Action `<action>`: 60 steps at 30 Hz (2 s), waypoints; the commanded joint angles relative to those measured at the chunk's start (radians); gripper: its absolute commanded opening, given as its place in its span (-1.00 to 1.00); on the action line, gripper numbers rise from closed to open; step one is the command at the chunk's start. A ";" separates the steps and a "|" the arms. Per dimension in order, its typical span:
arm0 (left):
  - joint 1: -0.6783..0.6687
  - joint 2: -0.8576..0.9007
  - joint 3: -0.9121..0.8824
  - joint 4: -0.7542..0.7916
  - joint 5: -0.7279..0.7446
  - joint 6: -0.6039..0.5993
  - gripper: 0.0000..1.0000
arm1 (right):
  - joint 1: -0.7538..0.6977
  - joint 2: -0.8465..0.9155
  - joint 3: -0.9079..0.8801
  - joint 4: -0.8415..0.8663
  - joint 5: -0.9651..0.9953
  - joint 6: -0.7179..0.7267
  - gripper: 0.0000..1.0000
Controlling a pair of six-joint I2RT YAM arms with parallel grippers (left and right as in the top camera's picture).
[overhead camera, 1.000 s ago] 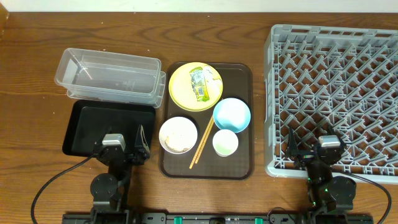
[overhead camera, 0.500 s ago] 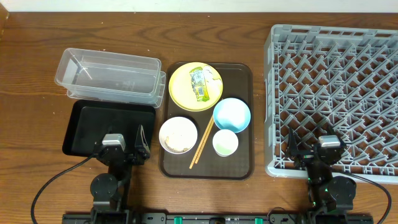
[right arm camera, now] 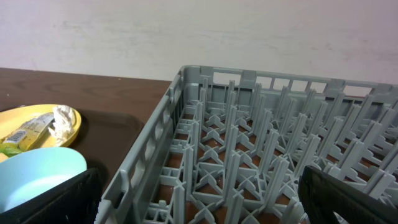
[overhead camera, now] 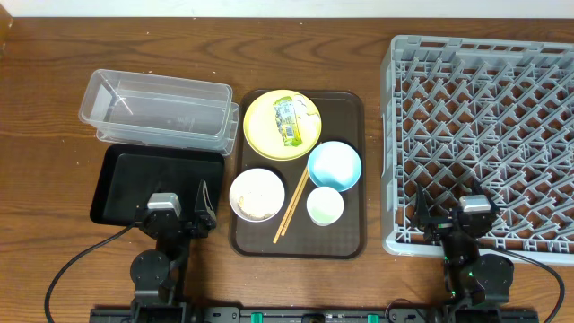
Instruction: Sort waste into correct bins and load items into the dishwasher rack
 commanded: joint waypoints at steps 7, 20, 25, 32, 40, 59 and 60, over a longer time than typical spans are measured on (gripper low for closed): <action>0.005 -0.004 -0.009 -0.047 -0.012 0.009 0.72 | 0.010 0.001 -0.002 -0.004 0.008 -0.008 0.99; 0.005 -0.002 -0.009 -0.050 -0.031 0.009 0.72 | 0.010 0.001 -0.002 0.008 0.010 -0.008 0.99; 0.005 0.002 -0.009 -0.050 -0.031 -0.067 0.72 | 0.010 0.001 -0.002 0.006 -0.001 0.051 0.99; 0.005 0.043 0.042 -0.122 -0.031 -0.135 0.72 | 0.010 0.004 0.017 -0.040 -0.002 0.091 0.98; 0.005 0.265 0.242 -0.254 -0.031 -0.135 0.72 | 0.010 0.138 0.178 -0.180 0.016 0.123 0.99; 0.005 0.981 0.987 -0.910 0.127 -0.134 0.72 | 0.010 0.913 0.883 -0.740 0.058 0.122 0.99; 0.005 0.998 1.006 -0.940 0.121 -0.134 0.72 | 0.010 0.933 0.895 -0.746 0.058 0.123 0.99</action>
